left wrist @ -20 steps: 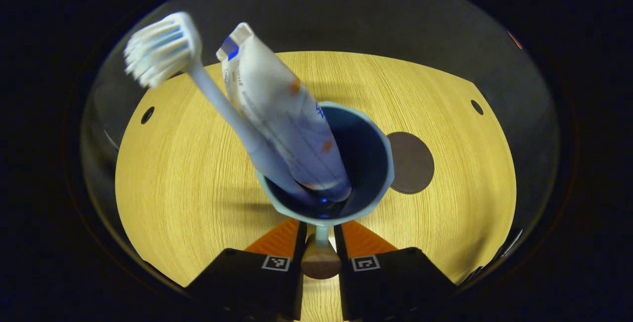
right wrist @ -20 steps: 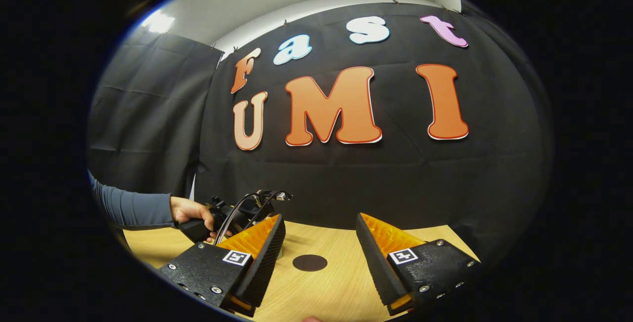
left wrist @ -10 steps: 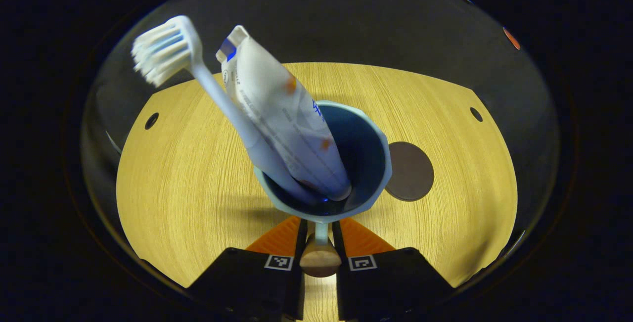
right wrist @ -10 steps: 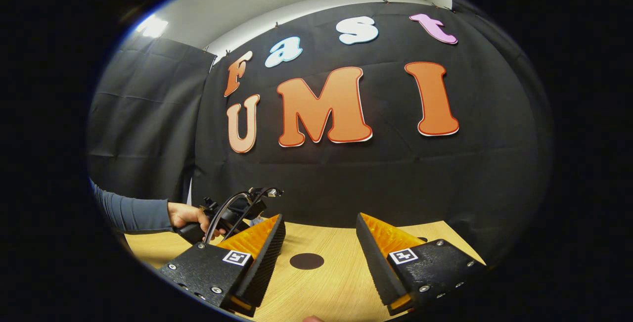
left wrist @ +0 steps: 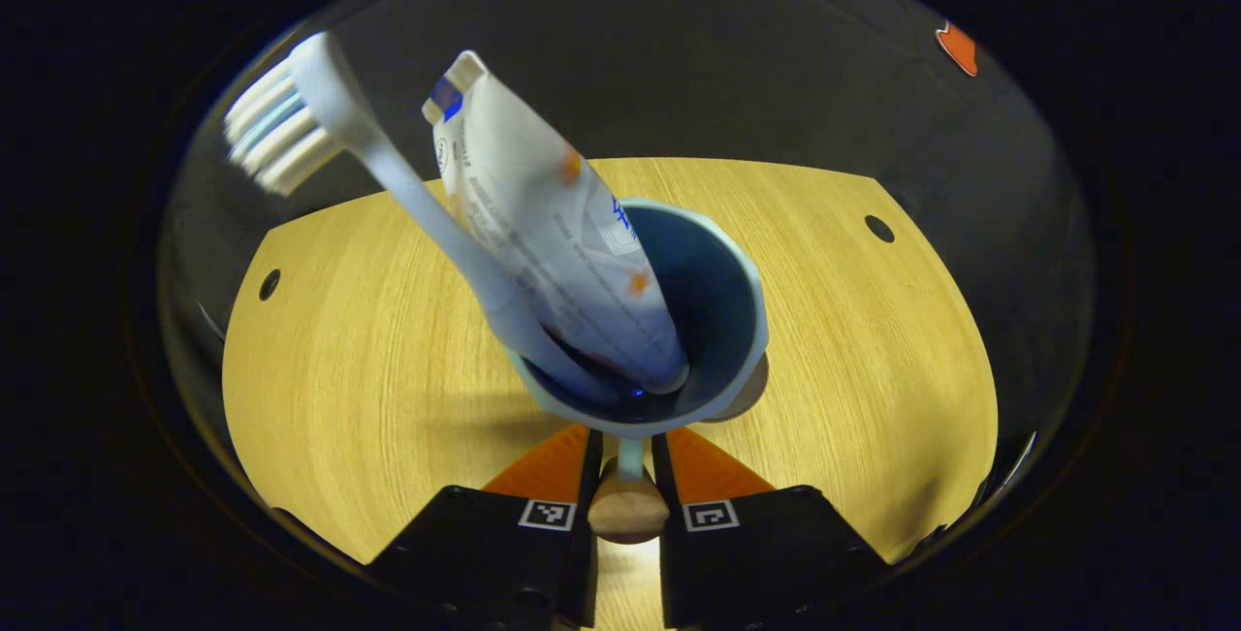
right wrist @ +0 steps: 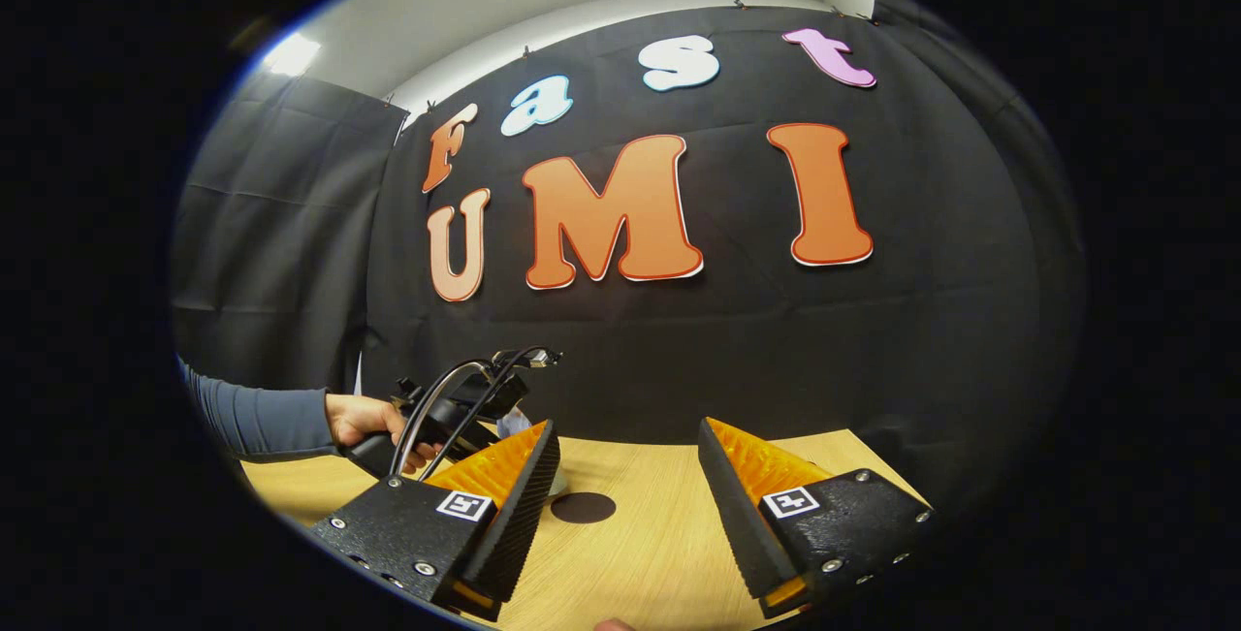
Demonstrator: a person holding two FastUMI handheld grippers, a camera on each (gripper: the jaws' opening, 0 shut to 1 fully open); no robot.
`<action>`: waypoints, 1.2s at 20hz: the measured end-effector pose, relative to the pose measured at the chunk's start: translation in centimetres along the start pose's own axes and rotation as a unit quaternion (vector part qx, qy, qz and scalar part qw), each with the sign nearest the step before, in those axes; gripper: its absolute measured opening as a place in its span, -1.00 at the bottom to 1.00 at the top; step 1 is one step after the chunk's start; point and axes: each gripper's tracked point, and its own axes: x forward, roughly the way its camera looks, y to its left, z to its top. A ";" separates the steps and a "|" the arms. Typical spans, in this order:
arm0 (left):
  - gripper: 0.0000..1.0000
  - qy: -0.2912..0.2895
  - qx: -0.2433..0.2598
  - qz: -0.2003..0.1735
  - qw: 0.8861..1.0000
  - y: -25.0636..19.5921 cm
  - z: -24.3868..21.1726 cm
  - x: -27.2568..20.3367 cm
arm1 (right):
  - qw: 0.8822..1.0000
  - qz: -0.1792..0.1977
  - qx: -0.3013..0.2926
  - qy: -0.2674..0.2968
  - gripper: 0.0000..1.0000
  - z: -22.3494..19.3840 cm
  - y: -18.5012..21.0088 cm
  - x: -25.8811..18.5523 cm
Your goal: Put the toothbrush and toothpaste on the desktop into the cup, then pick up the cup and place it on the coaster on the desktop.
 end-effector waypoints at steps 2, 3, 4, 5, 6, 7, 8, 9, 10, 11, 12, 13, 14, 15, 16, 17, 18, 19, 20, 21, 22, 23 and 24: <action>-0.48 0.000 0.009 -0.006 1.000 -0.2 0.1 -0.1 | 1.000 -0.008 0.001 0.003 0.73 -0.2 -0.8 -0.4; -0.48 0.000 0.014 -0.008 1.000 -0.4 0.1 -0.1 | 1.000 -0.010 0.001 0.004 0.72 -0.4 -1.2 -0.7; -0.48 0.003 0.018 -0.010 1.000 -0.4 0.0 0.0 | 1.000 -0.016 0.002 0.007 0.72 -0.6 -1.6 -0.8; -0.48 0.005 0.020 -0.013 1.000 -0.4 -0.1 0.0 | 1.000 -0.020 0.004 0.011 0.73 -0.8 -2.1 -0.9; -0.48 0.006 0.023 -0.015 1.000 -0.4 -0.2 0.0 | 1.000 -0.024 0.008 0.013 0.73 -1.0 -2.5 -1.1; -0.48 0.008 0.026 -0.015 1.000 -0.5 -0.4 0.0 | 0.999 -0.027 0.011 0.013 0.73 -1.2 -2.8 -1.2; -0.49 0.011 0.027 -0.013 0.999 -0.4 -0.5 0.1 | 0.999 -0.030 0.014 0.014 0.73 -1.2 -3.0 -1.3; -0.49 0.015 0.027 -0.010 0.999 -0.4 -0.6 0.1 | 0.999 -0.032 0.016 0.013 0.73 -1.3 -3.3 -1.4; -0.49 0.018 0.025 -0.008 1.000 -0.3 -0.6 0.1 | 0.999 -0.035 0.019 0.014 0.72 -1.6 -3.6 -1.3; -0.48 0.021 0.023 -0.007 0.999 -0.3 -0.7 0.1 | 0.999 -0.041 0.023 0.021 0.72 -2.0 -4.0 -1.2; -0.49 0.024 0.017 -0.006 1.000 -0.3 -0.6 -0.2 | 0.998 -0.041 0.028 0.026 0.73 -2.5 -4.1 -1.2; -0.48 0.018 0.018 -0.007 1.000 -0.5 -0.4 0.2 | 0.998 -0.044 0.032 0.031 0.73 -2.9 -4.3 -1.3; -0.48 0.023 0.022 -0.009 0.999 -0.7 -0.5 0.1 | 0.998 -0.046 0.035 0.035 0.72 -3.2 -4.5 -1.2; -0.43 0.015 0.023 -0.012 1.000 -0.7 -0.2 -0.1 | 0.997 -0.051 0.038 0.038 0.72 -3.4 -4.6 -1.2; -0.41 0.003 0.022 -0.016 1.000 -0.9 0.4 -0.5 | 0.997 -0.054 0.041 0.040 0.72 -3.6 -4.7 -1.0; -0.26 -0.008 0.018 -0.021 1.000 -1.0 0.9 -0.8 | 0.997 -0.056 0.044 0.043 0.72 -3.8 -4.7 -0.9; -0.03 -0.017 0.012 -0.029 0.999 -1.3 1.3 -1.2 | 0.996 -0.059 0.046 0.047 0.73 -4.1 -4.7 -0.8; 0.20 -0.027 0.007 -0.038 0.999 -1.6 1.7 -1.6 | 0.995 -0.065 0.047 0.052 0.73 -4.5 -4.9 -0.5; 0.46 -0.038 0.006 -0.042 0.998 -1.8 2.1 -2.3 | 0.994 -0.072 0.049 0.059 0.73 -4.9 -5.1 -0.3; 0.56 -0.053 0.008 -0.045 0.998 -1.3 1.3 -3.1 | 0.994 -0.076 0.053 0.065 0.73 -5.3 -4.9 -0.1; 0.57 -0.070 0.013 -0.043 0.997 -0.8 1.6 -3.9 | 0.993 -0.077 0.057 0.069 0.73 -5.5 -4.7 0.1; 0.69 -0.090 0.018 -0.038 0.995 0.3 2.4 -4.0 | 0.993 -0.076 0.060 0.068 0.72 -5.4 -4.2 0.2; 0.84 -0.117 0.020 -0.023 0.993 1.4 3.0 -4.7 | 0.993 -0.076 0.061 0.064 0.73 -5.2 -3.8 0.4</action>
